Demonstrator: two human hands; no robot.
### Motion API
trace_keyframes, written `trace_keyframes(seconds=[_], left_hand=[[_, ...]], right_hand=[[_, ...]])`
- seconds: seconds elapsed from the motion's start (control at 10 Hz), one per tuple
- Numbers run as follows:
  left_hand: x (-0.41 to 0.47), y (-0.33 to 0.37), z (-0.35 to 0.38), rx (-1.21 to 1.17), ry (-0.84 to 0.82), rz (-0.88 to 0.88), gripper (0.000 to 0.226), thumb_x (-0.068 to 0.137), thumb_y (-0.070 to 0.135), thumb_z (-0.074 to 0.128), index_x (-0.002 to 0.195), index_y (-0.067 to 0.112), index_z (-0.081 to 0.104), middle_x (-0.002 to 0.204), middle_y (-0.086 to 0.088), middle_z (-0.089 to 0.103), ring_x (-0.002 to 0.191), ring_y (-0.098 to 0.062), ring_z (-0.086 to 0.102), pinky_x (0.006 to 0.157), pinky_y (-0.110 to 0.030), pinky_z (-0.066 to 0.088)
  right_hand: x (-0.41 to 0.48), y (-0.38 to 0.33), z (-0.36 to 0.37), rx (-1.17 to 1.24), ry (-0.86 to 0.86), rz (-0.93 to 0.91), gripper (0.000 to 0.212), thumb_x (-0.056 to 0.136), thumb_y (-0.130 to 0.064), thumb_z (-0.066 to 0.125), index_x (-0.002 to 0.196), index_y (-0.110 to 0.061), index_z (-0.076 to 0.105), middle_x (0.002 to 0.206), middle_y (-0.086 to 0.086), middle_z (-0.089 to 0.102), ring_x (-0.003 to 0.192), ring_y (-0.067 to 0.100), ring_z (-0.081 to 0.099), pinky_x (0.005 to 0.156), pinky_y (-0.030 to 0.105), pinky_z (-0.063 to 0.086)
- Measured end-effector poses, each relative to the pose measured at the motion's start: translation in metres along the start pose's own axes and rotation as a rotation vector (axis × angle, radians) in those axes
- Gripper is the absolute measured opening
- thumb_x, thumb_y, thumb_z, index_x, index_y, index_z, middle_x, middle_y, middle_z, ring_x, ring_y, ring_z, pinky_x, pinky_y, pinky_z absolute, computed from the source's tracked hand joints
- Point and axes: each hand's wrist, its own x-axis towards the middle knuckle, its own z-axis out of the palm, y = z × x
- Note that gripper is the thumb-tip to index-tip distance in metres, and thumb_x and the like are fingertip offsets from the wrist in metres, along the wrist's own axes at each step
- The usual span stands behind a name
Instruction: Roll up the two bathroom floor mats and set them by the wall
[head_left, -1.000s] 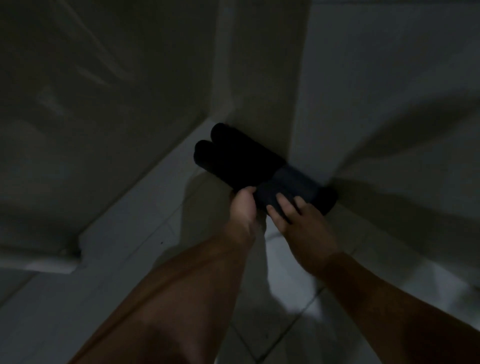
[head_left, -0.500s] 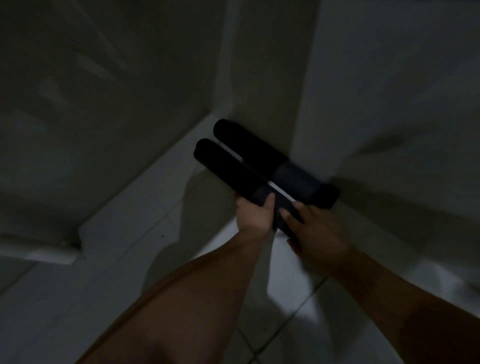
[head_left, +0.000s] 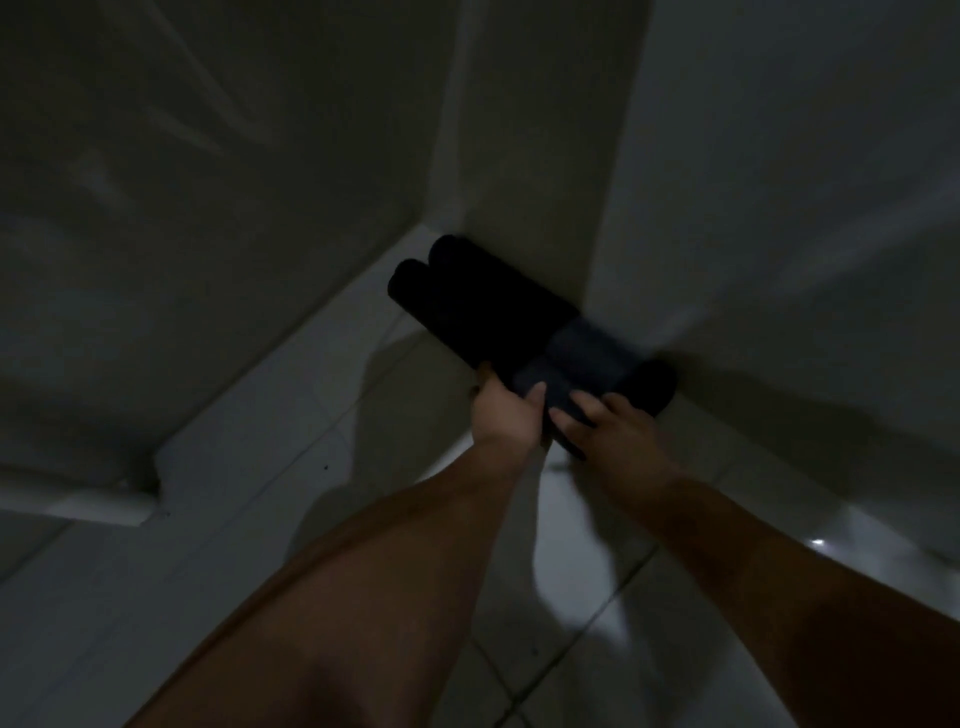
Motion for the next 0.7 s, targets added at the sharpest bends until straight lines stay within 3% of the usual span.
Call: trace_keyframes(seconds=[0.1, 0.2, 0.3, 0.4, 0.5, 0.6, 0.7], left_hand=[[-0.008, 0.001, 0.001, 0.035, -0.02, 0.056, 0.064, 0.09, 0.028, 0.06, 0.146, 0.016, 0.032, 0.138, -0.02, 0.044, 0.122, -0.035, 0.05, 0.1, -0.03, 0.039], [-0.02, 0.0, 0.002, 0.041, -0.032, 0.051, 0.061, 0.093, 0.026, 0.056, 0.147, 0.017, 0.03, 0.143, -0.02, 0.032, 0.122, -0.034, 0.049, 0.101, -0.026, 0.035], [-0.021, -0.002, 0.002, 0.047, -0.033, 0.051, 0.06, 0.093, 0.026, 0.055, 0.147, 0.018, 0.029, 0.144, -0.017, 0.029, 0.118, -0.033, 0.052, 0.098, -0.027, 0.037], [-0.023, -0.003, -0.001, 0.057, -0.046, 0.058, 0.061, 0.093, 0.027, 0.056, 0.147, 0.017, 0.029, 0.145, -0.015, 0.028, 0.114, -0.033, 0.055, 0.097, -0.03, 0.041], [-0.057, 0.007, -0.017, 0.072, -0.047, 0.075, 0.061, 0.092, 0.026, 0.057, 0.146, 0.016, 0.03, 0.145, -0.014, 0.028, 0.113, -0.032, 0.056, 0.095, -0.031, 0.042], [-0.059, 0.006, -0.018, 0.1, -0.055, 0.088, 0.061, 0.093, 0.026, 0.056, 0.146, 0.016, 0.029, 0.145, -0.012, 0.027, 0.113, -0.032, 0.055, 0.094, -0.032, 0.042], [-0.059, 0.005, -0.018, 0.125, -0.085, 0.115, 0.059, 0.093, 0.021, 0.056, 0.145, 0.012, 0.032, 0.145, -0.013, 0.03, 0.118, -0.032, 0.052, 0.097, -0.029, 0.039]], right_hand=[[-0.004, 0.004, -0.005, -0.007, 0.059, 0.001, 0.058, 0.079, -0.013, 0.063, 0.135, -0.018, 0.051, 0.14, 0.015, 0.048, 0.112, 0.041, 0.053, 0.082, 0.045, 0.048], [-0.009, 0.006, 0.002, -0.093, 0.054, -0.024, 0.052, 0.055, -0.023, 0.052, 0.105, -0.017, 0.065, 0.102, 0.017, 0.069, 0.073, 0.037, 0.065, 0.051, 0.037, 0.052], [-0.012, 0.008, 0.002, -0.128, 0.02, -0.013, 0.053, 0.057, -0.026, 0.043, 0.101, -0.014, 0.07, 0.101, 0.02, 0.068, 0.073, 0.038, 0.065, 0.051, 0.038, 0.053], [-0.009, 0.011, 0.004, -0.083, 0.002, 0.012, 0.06, 0.043, -0.022, 0.057, 0.101, -0.011, 0.068, 0.098, 0.023, 0.068, 0.072, 0.04, 0.065, 0.051, 0.042, 0.053], [-0.037, 0.007, -0.022, -0.042, 0.085, -0.022, 0.065, 0.045, -0.019, 0.06, 0.109, -0.013, 0.052, 0.099, 0.023, 0.067, 0.074, 0.04, 0.064, 0.054, 0.044, 0.056], [-0.039, 0.01, -0.022, -0.014, 0.028, -0.033, 0.06, 0.048, -0.01, 0.064, 0.107, -0.004, 0.065, 0.101, 0.028, 0.065, 0.077, 0.046, 0.064, 0.061, 0.051, 0.057], [-0.035, 0.005, -0.034, 0.005, 0.024, -0.011, 0.06, 0.072, -0.002, 0.049, 0.132, -0.004, 0.05, 0.132, 0.029, 0.048, 0.109, 0.046, 0.05, 0.092, 0.049, 0.046]])
